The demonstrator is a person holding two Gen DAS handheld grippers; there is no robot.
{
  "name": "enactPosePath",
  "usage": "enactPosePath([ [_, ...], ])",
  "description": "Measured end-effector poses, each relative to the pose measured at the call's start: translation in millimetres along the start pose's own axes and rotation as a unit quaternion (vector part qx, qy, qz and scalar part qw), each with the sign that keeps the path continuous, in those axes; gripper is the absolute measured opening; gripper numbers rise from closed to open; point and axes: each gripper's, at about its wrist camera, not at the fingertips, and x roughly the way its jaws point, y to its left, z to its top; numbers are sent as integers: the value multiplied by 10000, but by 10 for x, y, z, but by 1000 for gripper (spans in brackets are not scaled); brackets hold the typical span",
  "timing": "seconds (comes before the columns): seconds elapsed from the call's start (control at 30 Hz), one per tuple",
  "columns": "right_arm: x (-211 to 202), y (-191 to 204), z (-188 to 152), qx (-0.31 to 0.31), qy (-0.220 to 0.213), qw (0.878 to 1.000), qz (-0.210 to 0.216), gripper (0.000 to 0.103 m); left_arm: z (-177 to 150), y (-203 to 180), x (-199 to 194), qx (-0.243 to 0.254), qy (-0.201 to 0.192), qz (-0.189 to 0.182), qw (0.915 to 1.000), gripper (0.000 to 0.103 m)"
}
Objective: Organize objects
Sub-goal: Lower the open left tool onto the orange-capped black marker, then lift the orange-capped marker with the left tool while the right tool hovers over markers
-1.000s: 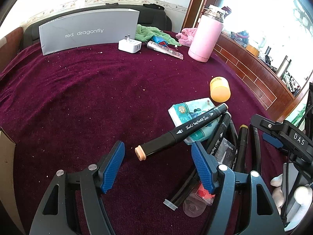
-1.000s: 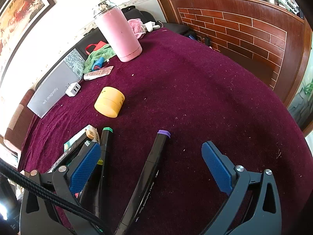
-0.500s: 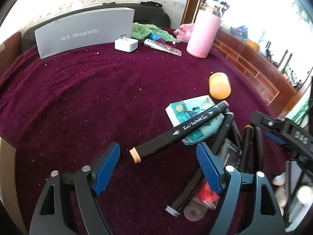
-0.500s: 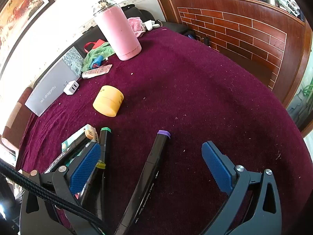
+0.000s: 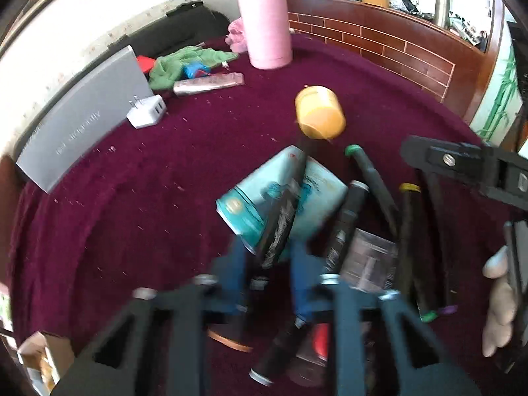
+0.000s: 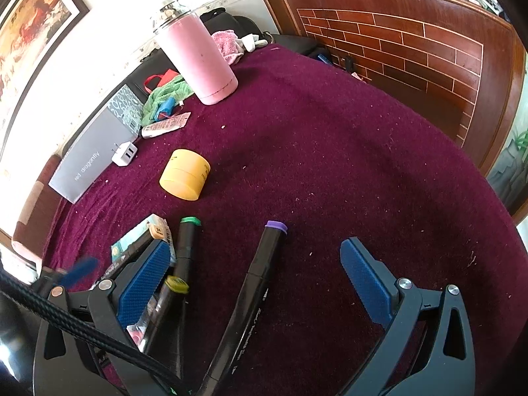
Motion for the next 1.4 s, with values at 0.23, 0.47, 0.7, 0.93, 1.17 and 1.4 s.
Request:
enactPosePath([
  [0.23, -3, -3, 7, 64, -16, 10000, 32, 103, -401, 239, -238, -844, -15, -295, 9960, 11],
  [0.47, -1, -2, 7, 36, -12, 10000, 11, 103, -1027, 376, -561, -1272, 93, -139, 9917, 12],
  [0.7, 1, 22, -9, -56, -27, 10000, -56, 103, -988, 285, -517, -1166, 50, 206, 9930, 15],
  [0.93, -11, 2, -3, 6, -50, 10000, 27, 103, -934, 187, -445, -1030, -334, 620, 9922, 18],
  [1.17, -44, -98, 15, 260, -121, 9989, 359, 103, -1164, 321, -754, -1726, -538, 131, 9834, 11],
  [1.4, -50, -130, 31, 343, -187, 9977, 559, 103, -1423, 390, -1240, -1795, -968, 272, 9786, 12],
])
